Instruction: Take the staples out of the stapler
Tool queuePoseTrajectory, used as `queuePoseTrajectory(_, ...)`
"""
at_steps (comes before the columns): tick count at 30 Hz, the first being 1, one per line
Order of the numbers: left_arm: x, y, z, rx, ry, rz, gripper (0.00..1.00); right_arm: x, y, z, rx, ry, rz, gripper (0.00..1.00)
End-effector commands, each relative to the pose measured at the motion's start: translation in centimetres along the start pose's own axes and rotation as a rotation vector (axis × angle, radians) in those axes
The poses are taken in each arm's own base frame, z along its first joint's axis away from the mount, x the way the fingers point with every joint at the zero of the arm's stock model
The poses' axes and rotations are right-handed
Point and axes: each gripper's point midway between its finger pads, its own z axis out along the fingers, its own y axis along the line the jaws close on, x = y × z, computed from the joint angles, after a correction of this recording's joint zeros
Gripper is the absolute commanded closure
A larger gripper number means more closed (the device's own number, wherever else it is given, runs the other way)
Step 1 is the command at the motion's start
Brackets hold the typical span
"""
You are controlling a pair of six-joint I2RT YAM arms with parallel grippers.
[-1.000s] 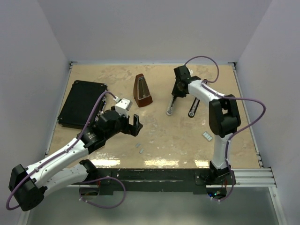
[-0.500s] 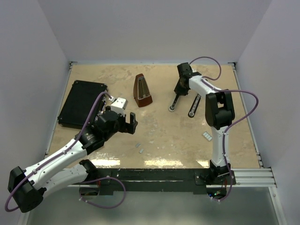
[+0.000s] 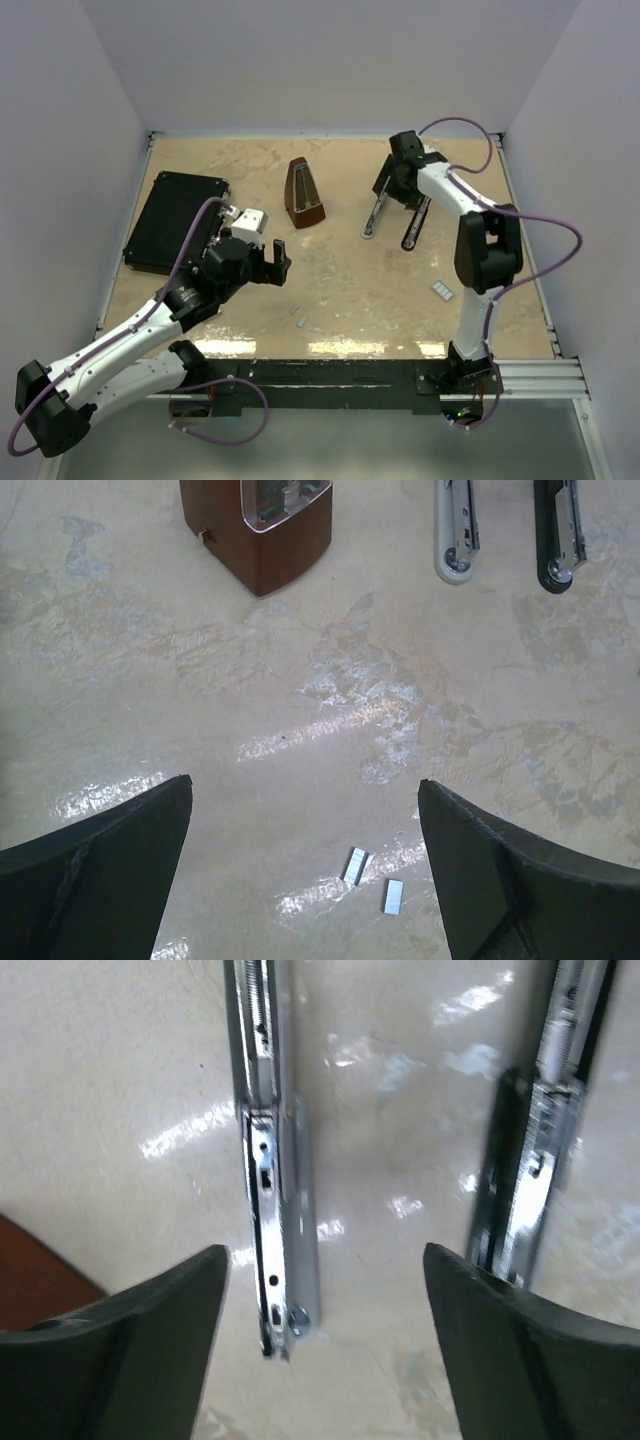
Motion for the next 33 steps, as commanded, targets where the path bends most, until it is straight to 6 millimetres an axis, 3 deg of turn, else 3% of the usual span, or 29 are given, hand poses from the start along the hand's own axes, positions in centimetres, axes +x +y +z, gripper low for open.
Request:
queuePoseTrajectory(1,-2.1,-0.9,-0.8,0.048,-0.078,-0.051,0.01,-0.1,-3.9,-6.0,0.043,-0.039,0.090,0.07)
queuePoseTrajectory(4,-2.3,-1.3,-1.1,0.073,-0.088,-0.058,0.01,1.1,-6.0,-8.6,0.066,-0.059,0.133,0.01)
queuePoseTrajectory(10,-2.8,-1.8,-1.8,0.109,-0.112,-0.069,0.01,4.6,-12.1,-11.7,0.191,-0.072,0.222,0.01)
queuePoseTrajectory(12,-2.9,-1.9,-2.0,0.116,-0.119,-0.067,0.01,5.9,-14.2,-11.9,0.247,-0.081,0.245,0.05)
queuePoseTrajectory(14,-3.0,-1.9,-2.0,0.117,-0.122,-0.068,0.01,5.8,-15.3,-13.0,0.247,-0.126,0.277,0.09)
queuePoseTrajectory(17,-3.0,-2.0,-2.1,0.125,-0.120,-0.068,0.01,6.6,-16.6,-13.2,0.253,-0.132,0.297,0.08)
queuePoseTrajectory(24,-2.8,-2.3,-1.9,0.141,-0.104,-0.056,0.01,10.3,-19.8,-10.4,0.383,-0.038,0.303,0.05)
queuePoseTrajectory(33,-2.4,-2.2,-1.8,0.131,-0.090,-0.053,0.02,12.2,-20.6,-8.5,0.378,-0.017,0.366,0.05)
